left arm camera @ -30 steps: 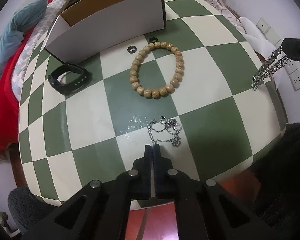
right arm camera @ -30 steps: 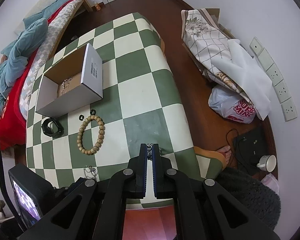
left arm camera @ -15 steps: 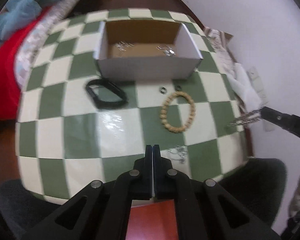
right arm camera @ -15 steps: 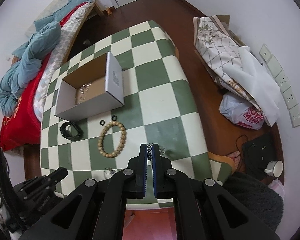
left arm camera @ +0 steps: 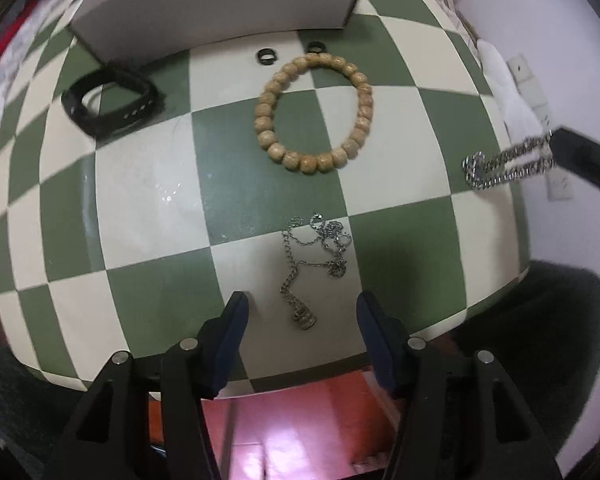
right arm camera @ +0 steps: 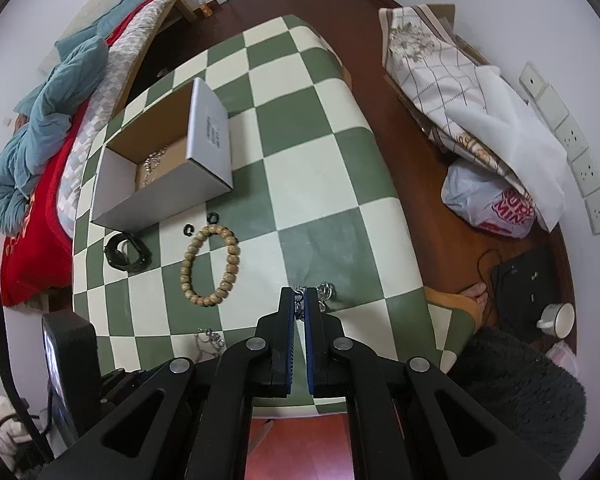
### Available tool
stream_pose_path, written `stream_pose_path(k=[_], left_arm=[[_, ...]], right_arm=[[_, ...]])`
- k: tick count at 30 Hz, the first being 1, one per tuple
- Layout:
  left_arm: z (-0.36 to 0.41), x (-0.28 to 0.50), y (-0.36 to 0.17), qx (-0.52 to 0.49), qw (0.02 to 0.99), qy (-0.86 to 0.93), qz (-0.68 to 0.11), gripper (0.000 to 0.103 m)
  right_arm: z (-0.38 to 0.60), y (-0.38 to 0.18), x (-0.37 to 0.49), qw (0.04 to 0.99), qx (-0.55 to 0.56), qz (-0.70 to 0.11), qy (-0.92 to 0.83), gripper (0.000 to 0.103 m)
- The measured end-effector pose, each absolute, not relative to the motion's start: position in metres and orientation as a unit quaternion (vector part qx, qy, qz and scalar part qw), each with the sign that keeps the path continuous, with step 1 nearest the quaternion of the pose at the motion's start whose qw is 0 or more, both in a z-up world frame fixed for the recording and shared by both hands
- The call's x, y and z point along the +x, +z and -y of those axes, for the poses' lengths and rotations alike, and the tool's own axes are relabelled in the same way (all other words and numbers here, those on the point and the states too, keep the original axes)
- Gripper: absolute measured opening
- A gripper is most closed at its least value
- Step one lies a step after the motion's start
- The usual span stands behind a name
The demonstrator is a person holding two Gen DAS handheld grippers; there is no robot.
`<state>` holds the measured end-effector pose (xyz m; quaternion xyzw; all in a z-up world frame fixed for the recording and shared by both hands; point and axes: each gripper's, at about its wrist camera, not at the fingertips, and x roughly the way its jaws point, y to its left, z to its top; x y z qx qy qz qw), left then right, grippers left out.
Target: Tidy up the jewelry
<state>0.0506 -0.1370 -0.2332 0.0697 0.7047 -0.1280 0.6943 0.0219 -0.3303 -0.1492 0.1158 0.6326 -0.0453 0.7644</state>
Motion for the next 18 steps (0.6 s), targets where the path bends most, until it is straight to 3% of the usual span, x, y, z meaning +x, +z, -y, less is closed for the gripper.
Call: stream_pose_path(k=[1, 2, 3, 10, 18], left_arm=[[0.141, 0.048, -0.233, 0.086, 0.700, -0.126, -0.698, 0.032], [0.145, 0.046, -0.231, 0.100, 0.705, -0.130, -0.690, 0.009], [0.146, 0.044, -0.232, 0.104, 0.705, -0.135, -0.689, 0.005], [0.129, 0.045, -0.222, 0.064, 0.723, -0.136, -0.674, 0.003], [0.085, 0.065, -0.161, 0.015, 0.764, -0.140, -0.629, 0.003]], right_arm=[[0.332, -0.150, 0.021, 0.765, 0.116, -0.632, -0.047, 0.005], [0.333, -0.151, 0.022, 0.765, 0.116, -0.632, -0.049, 0.005], [0.334, -0.151, 0.021, 0.765, 0.118, -0.631, -0.049, 0.005], [0.337, -0.145, 0.023, 0.771, 0.124, -0.622, -0.053, 0.005], [0.333, -0.125, 0.024, 0.782, 0.132, -0.608, -0.039, 0.005]])
